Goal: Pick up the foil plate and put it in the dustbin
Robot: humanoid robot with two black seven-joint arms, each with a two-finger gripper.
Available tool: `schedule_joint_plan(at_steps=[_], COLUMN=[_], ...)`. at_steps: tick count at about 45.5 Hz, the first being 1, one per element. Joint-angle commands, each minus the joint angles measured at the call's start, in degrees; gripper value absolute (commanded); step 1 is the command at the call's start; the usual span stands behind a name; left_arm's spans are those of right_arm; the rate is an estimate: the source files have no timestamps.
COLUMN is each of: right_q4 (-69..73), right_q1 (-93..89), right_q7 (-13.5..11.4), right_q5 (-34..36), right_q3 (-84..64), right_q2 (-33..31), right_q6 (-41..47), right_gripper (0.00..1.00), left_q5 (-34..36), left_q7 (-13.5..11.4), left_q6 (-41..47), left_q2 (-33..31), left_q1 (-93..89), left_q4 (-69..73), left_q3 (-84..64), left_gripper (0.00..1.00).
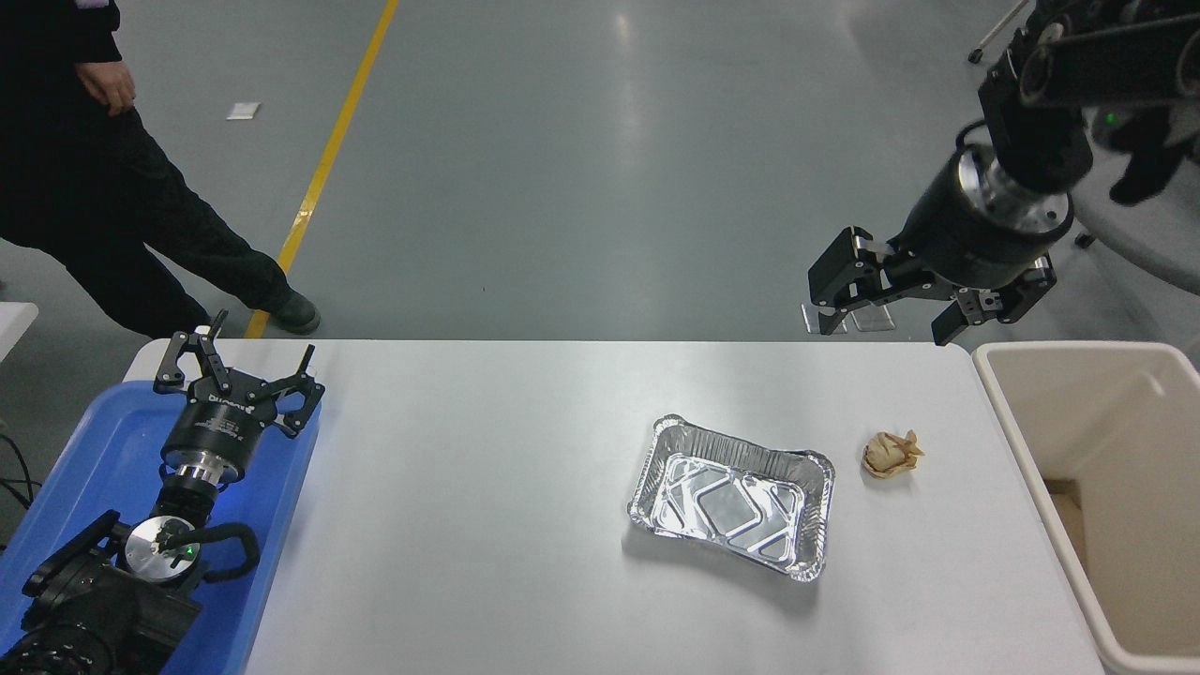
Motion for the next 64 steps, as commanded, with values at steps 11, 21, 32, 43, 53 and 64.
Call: schedule_joint_plan(at_steps=[11,21,32,43,53,64], right_q4=[-1.9,-2.5,-14.3,-20.0,-21.1,-24.0], right_q1=[-23.4,-33.4,-45.3,-49.0,-50.8,-53.4], right_q7=[-0.3,-0.2,-0.2,-0.2,-0.1,-0.2], right_q5=[0.2,0.9,5.2,6.0,4.4,0.1], right_q3=[3.8,7.2,11.6,14.0,15.1,15.2], right_q2=[-0.7,-0.7,-0.4,0.5,1.9,2.8], right_q6=[-18.8,-35.7,-36.6,-36.8,-36.8,-36.9], right_gripper=[1.00,1.00,1.00,1.00,0.98,0.82], left_q5=[0.0,0.0,0.0,0.0,0.0,0.0], left_q7=[0.0,0.0,0.0,0.0,0.0,0.0], left_q6=[0.0,0.0,0.0,0.0,0.0,0.0], left_q2=[0.0,0.0,0.0,0.0,0.0,0.0], left_q1=[0.1,0.0,0.0,0.0,0.0,0.0], left_q4=[0.0,0.0,0.0,0.0,0.0,0.0], left_q3=[-0.1,-0.1,0.0,-0.1,0.0,0.0], left_gripper=[0.99,0.99,0.99,0.99,0.99,0.99])
